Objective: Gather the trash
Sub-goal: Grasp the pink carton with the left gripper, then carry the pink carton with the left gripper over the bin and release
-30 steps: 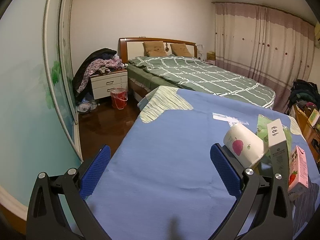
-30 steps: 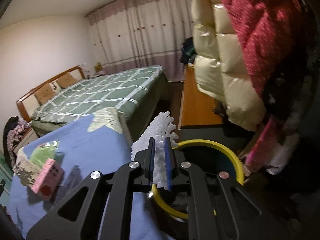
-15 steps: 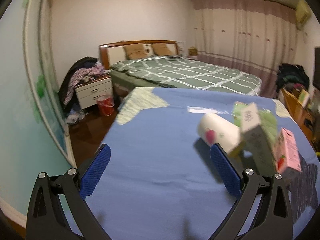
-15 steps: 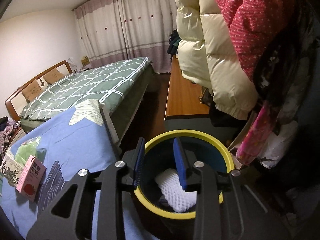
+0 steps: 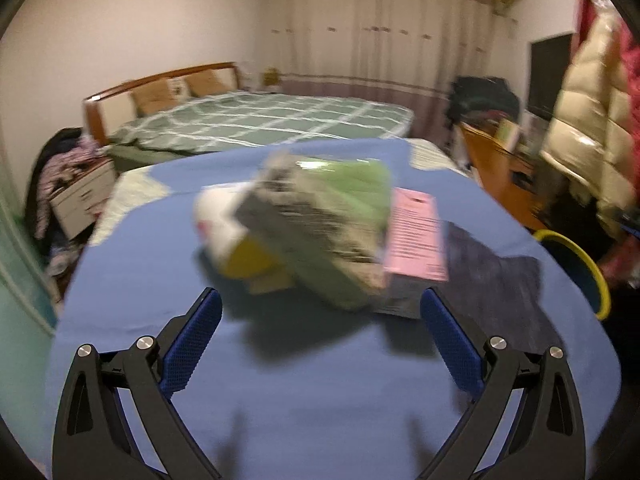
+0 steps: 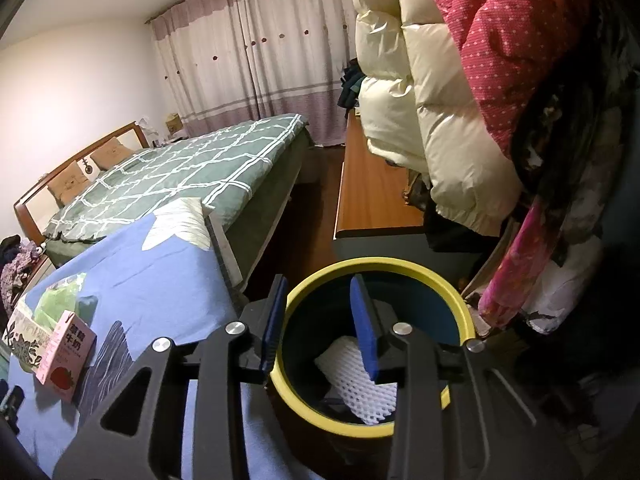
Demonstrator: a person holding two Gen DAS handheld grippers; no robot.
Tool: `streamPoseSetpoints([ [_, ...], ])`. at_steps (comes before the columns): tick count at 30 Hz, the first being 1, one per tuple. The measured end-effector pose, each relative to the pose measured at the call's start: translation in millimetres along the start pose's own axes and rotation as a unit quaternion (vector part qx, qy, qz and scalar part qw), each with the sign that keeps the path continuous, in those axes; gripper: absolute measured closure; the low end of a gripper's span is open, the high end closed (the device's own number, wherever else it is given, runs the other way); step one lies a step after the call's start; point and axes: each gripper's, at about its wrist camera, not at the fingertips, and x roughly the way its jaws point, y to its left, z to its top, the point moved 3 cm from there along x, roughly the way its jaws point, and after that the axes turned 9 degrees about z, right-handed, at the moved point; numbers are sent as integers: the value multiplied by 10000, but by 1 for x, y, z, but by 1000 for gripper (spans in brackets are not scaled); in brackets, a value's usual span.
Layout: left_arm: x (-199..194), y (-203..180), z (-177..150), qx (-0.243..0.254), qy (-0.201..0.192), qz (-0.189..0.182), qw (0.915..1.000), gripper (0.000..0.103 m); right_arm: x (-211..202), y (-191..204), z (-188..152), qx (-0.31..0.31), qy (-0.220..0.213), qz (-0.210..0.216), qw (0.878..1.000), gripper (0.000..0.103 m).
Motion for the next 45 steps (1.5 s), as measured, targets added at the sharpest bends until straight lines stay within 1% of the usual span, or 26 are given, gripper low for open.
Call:
streamPoseSetpoints([
  [2, 3, -21, 2, 178, 50, -173, 9997, 9, 2, 3, -2, -13, 25, 59, 10000, 70],
  [5, 11, -39, 9, 278, 86, -171, 9994, 12, 3, 5, -4, -25, 52, 145, 9999, 70],
  [8, 23, -48, 18, 276, 162, -168, 9993, 13, 5, 7, -6, -29, 82, 229, 9997, 70],
  [11, 32, -54, 20, 322, 304, -256, 9987, 19, 9, 7, -9, -15, 130, 298, 9995, 70],
  [13, 42, -54, 23, 356, 348, -235, 9985, 20, 11, 7, -11, 2, 161, 332, 9993, 70],
  [16, 52, -59, 27, 381, 398, -235, 9982, 25, 13, 7, -13, 16, 201, 380, 9991, 69],
  [20, 64, -62, 29, 383, 529, -301, 9974, 36, 14, 8, -15, 18, 216, 429, 9988, 69],
  [22, 65, -65, 28, 430, 522, -271, 9973, 38, 13, 8, -15, 24, 213, 440, 9988, 69],
  [24, 64, -68, 27, 512, 508, -270, 9970, 45, 12, 7, -15, 35, 209, 442, 9988, 69],
  [25, 64, -69, 26, 538, 490, -266, 9970, 46, 12, 7, -15, 39, 211, 444, 9988, 69],
  [26, 63, -70, 25, 558, 470, -294, 9969, 51, 12, 7, -15, 36, 218, 447, 9988, 69],
  [27, 63, -72, 25, 575, 508, -400, 9963, 60, 12, 7, -15, 31, 218, 448, 9988, 69],
  [31, 55, -75, 21, 724, 506, -304, 9956, 60, 11, 8, -15, 11, 214, 465, 9987, 69],
  [36, 36, -76, 19, 806, 428, -406, 9950, 62, 10, 9, -16, 12, 218, 474, 9986, 69],
  [45, -12, -77, 43, 954, 245, -591, 9934, 62, 8, 13, -17, -16, 226, 518, 9984, 69],
])
